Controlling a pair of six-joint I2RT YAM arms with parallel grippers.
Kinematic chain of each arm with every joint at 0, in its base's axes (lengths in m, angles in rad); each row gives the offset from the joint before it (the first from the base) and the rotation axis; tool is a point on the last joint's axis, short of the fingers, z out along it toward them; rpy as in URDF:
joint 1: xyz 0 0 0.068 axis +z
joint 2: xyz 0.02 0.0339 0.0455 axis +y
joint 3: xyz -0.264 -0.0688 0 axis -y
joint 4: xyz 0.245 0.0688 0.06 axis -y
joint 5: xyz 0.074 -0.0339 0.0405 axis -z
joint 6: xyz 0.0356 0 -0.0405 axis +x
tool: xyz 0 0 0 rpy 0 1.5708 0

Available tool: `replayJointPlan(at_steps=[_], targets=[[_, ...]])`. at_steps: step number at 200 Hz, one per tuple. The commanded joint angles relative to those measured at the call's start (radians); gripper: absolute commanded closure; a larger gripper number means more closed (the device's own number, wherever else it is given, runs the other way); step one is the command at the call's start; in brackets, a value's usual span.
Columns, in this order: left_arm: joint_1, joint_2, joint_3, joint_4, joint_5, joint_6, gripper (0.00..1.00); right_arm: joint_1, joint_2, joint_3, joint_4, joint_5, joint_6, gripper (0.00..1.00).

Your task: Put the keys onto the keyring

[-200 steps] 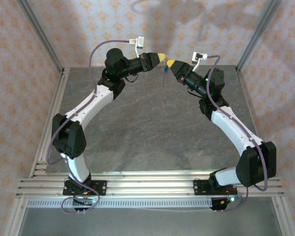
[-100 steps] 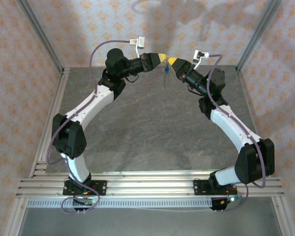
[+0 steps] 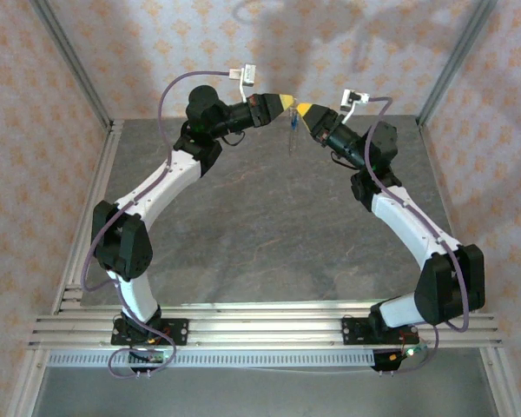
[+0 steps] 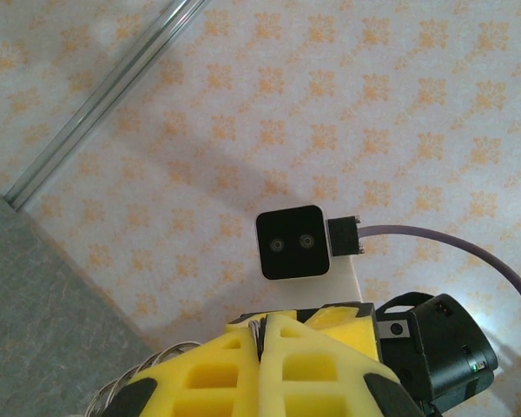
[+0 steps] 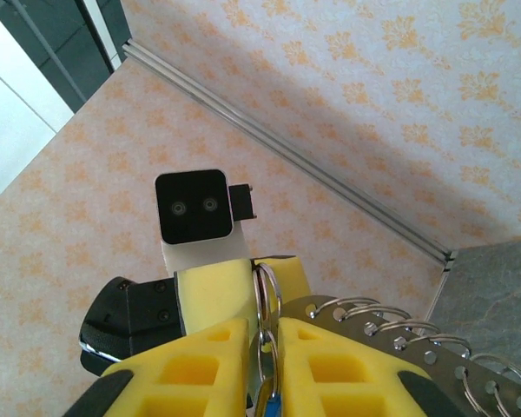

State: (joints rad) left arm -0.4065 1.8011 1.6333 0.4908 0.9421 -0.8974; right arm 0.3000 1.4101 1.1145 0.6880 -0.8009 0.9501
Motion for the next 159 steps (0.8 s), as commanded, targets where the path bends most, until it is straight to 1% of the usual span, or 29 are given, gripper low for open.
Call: replayJointPlan(at_steps=[1, 11, 29, 84, 159], targets=[[-0.008, -0.020, 0.032, 0.045, 0.011, 0.001, 1.00, -0.006, -0.012, -0.016, 0.063, -0.029, 0.004, 0.86], [-0.008, -0.020, 0.033, 0.045, 0.007, 0.001, 1.00, -0.006, -0.013, -0.019, 0.062, -0.031, 0.003, 0.90], [-0.008, -0.020, 0.033, 0.045, 0.000, 0.001, 1.00, -0.008, -0.014, -0.024, 0.059, -0.034, 0.001, 1.00], [-0.008, -0.026, 0.023, 0.066, -0.024, -0.007, 1.00, -0.002, -0.002, -0.026, 0.058, -0.044, 0.007, 1.00], [-0.008, -0.034, -0.013, 0.118, -0.043, -0.027, 1.00, 0.042, 0.051, -0.009, 0.084, -0.042, 0.021, 1.00]])
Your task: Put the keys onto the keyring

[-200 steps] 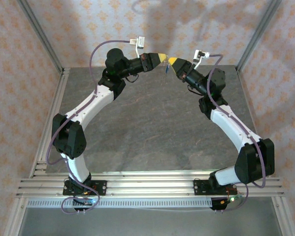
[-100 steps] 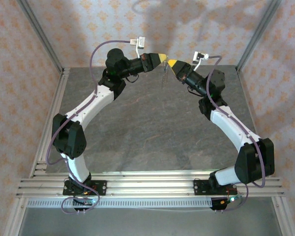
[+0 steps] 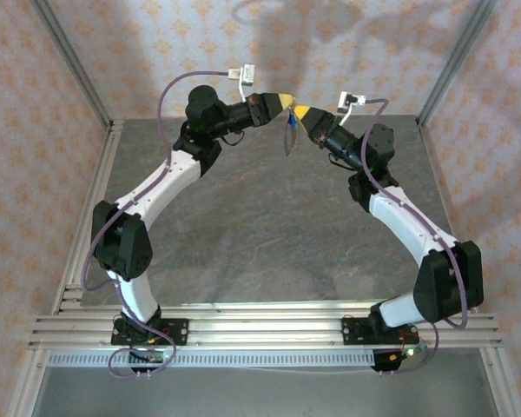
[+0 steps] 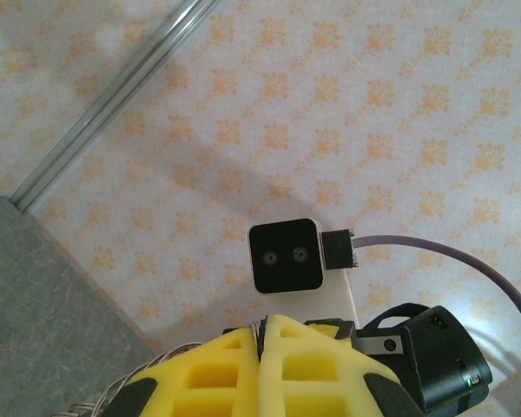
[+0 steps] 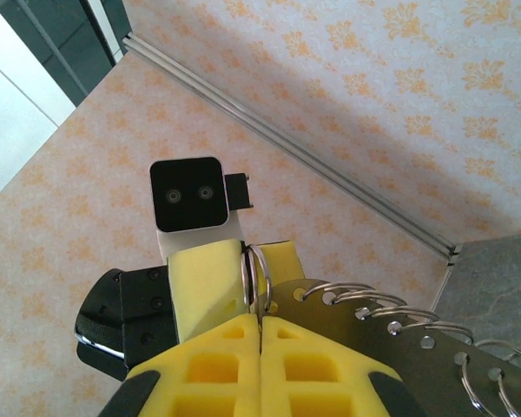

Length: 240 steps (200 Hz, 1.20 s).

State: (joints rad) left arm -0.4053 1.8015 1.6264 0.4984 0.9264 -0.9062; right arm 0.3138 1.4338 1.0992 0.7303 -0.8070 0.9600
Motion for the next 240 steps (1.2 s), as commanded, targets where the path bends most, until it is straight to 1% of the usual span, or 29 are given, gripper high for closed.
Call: replayJointPlan(at_steps=[1, 52, 88, 115, 154, 216, 226, 240], targets=[[-0.009, -0.034, -0.006, 0.111, -0.028, -0.019, 1.00, 0.030, 0.028, 0.007, 0.042, -0.036, 0.012, 1.00], [-0.011, -0.033, -0.029, 0.129, -0.034, -0.028, 1.00, 0.038, 0.056, 0.019, 0.073, -0.034, 0.039, 1.00], [-0.011, -0.045, -0.049, 0.140, -0.054, -0.027, 1.00, 0.037, 0.040, -0.007, 0.073, 0.014, 0.036, 1.00], [-0.011, -0.065, -0.097, 0.184, -0.103, -0.035, 1.00, 0.036, 0.081, -0.014, 0.173, 0.030, 0.132, 1.00], [-0.013, -0.082, -0.160, 0.290, -0.151, -0.067, 1.00, 0.041, 0.151, -0.002, 0.292, 0.013, 0.256, 1.00], [-0.012, -0.091, -0.179, 0.331, -0.180, -0.072, 1.00, 0.039, 0.143, -0.019, 0.302, -0.008, 0.270, 1.00], [-0.013, -0.087, -0.176, 0.334, -0.178, -0.076, 1.00, 0.043, 0.156, -0.013, 0.323, -0.009, 0.301, 1.00], [-0.017, -0.080, -0.168, 0.327, -0.172, -0.076, 1.00, 0.057, 0.198, 0.030, 0.388, -0.050, 0.365, 1.00]])
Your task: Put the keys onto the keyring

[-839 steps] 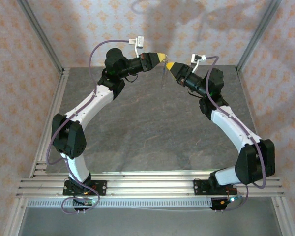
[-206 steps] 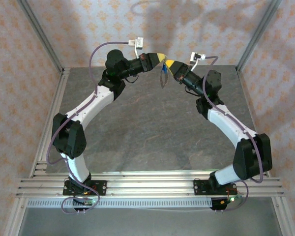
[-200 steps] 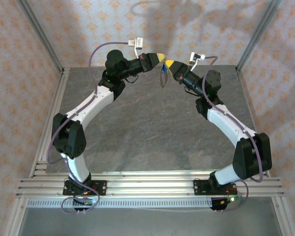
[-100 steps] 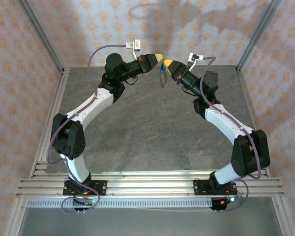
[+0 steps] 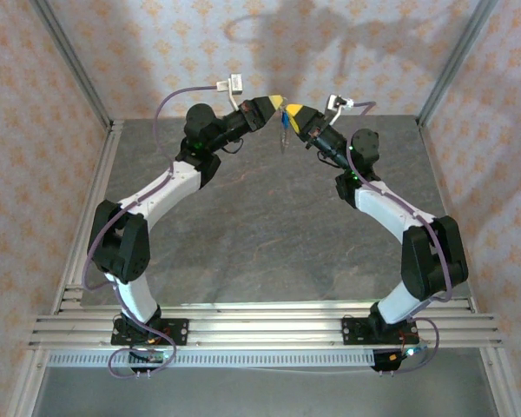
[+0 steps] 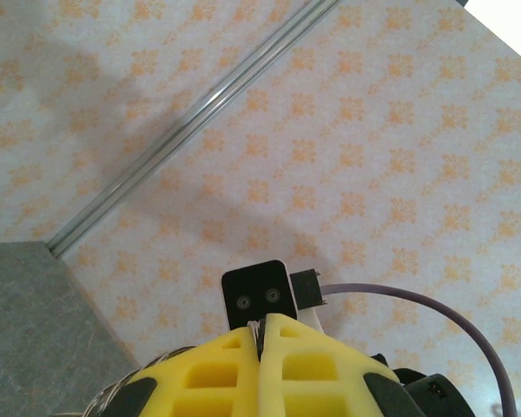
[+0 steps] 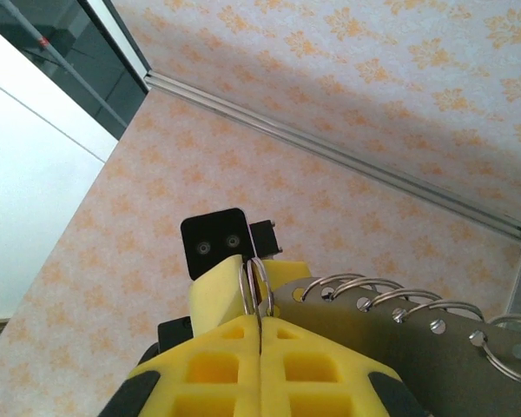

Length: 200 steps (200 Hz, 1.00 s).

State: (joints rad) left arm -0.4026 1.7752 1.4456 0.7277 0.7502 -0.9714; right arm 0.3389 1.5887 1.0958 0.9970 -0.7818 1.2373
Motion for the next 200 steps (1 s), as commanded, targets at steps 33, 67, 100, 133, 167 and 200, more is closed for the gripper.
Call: replayJointPlan(at_steps=[33, 67, 100, 133, 167, 200], targets=[[-0.028, -0.043, 0.025, 0.086, 0.005, -0.004, 1.00, 0.051, 0.041, 0.074, 0.006, -0.122, 0.013, 1.00], [-0.028, -0.043, 0.032, 0.067, 0.006, 0.007, 1.00, 0.043, 0.016, 0.056, -0.060, -0.124, -0.035, 1.00], [-0.028, -0.043, 0.036, 0.057, 0.006, 0.013, 1.00, 0.012, -0.016, 0.031, -0.138, -0.115, -0.071, 1.00], [-0.028, -0.039, 0.050, 0.041, 0.015, 0.026, 1.00, -0.047, -0.089, -0.026, -0.259, -0.103, -0.136, 0.80], [-0.028, -0.037, 0.053, 0.027, 0.018, 0.043, 1.00, -0.119, -0.175, -0.075, -0.378, -0.096, -0.209, 0.70], [-0.030, -0.040, 0.049, 0.008, 0.010, 0.057, 1.00, -0.161, -0.237, -0.081, -0.479, -0.037, -0.263, 0.69]])
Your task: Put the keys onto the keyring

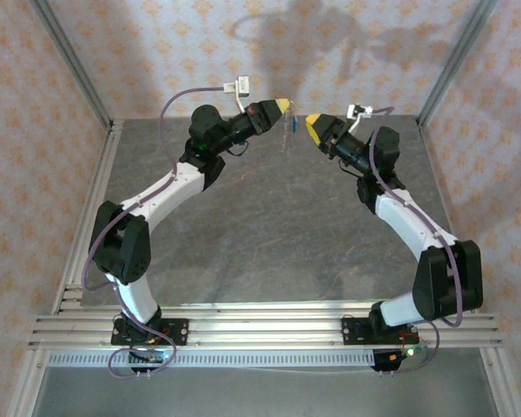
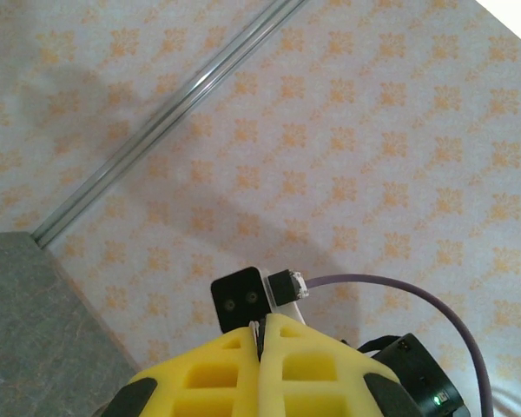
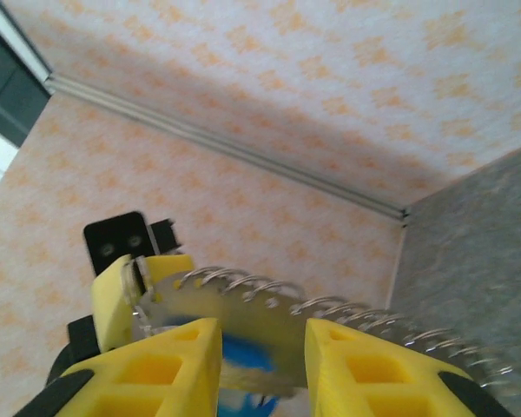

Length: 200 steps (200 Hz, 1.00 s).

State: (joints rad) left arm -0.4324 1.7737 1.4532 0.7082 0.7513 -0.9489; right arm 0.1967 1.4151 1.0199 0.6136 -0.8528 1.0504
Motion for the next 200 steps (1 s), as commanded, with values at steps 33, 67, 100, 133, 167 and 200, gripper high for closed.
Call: replayJointPlan(at_steps=[33, 67, 100, 133, 167, 200], targets=[[-0.006, -0.054, 0.022, -0.003, -0.030, 0.055, 1.00, -0.019, -0.071, 0.036, -0.087, 0.130, -0.060, 0.68], [-0.017, -0.089, -0.016, -0.037, -0.088, 0.083, 1.00, 0.018, -0.025, 0.123, -0.033, 0.193, -0.039, 0.67], [-0.019, -0.111, -0.046, -0.041, -0.132, 0.087, 1.00, 0.085, 0.053, 0.210, 0.000, 0.190, -0.047, 0.65], [-0.019, -0.120, -0.059, -0.038, -0.157, 0.080, 1.00, 0.124, 0.104, 0.229, 0.047, 0.199, -0.035, 0.64], [-0.019, -0.111, -0.060, -0.020, -0.161, 0.061, 1.00, 0.145, 0.128, 0.222, 0.103, 0.196, -0.024, 0.64], [-0.020, -0.107, -0.059, -0.018, -0.159, 0.057, 1.00, 0.152, 0.136, 0.222, 0.127, 0.195, -0.023, 0.64]])
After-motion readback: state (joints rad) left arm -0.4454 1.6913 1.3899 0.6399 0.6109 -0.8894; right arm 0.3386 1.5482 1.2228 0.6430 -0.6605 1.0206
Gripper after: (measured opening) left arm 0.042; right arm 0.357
